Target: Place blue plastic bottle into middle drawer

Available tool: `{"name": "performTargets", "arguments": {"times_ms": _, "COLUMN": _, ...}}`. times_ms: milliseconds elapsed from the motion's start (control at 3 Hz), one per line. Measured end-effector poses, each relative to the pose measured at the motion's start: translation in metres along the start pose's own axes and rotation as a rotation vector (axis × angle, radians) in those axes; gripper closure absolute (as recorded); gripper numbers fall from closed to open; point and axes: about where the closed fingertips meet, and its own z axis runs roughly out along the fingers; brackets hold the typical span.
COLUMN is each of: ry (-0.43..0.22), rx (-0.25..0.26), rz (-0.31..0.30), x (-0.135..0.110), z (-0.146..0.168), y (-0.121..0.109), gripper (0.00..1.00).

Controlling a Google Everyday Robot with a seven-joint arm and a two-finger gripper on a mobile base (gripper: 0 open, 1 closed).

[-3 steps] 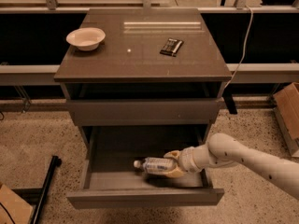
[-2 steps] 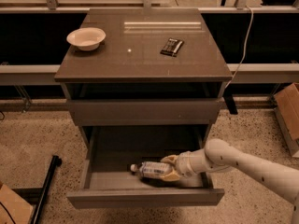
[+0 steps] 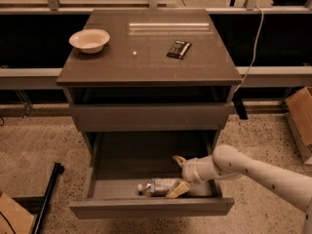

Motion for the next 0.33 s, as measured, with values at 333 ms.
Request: {"name": "performTargets", "arguments": {"times_ms": 333, "ry": 0.000, "rx": 0.000, "rz": 0.000, "x": 0.0000, "z": 0.0000, "y": 0.0000, "gripper": 0.00}}
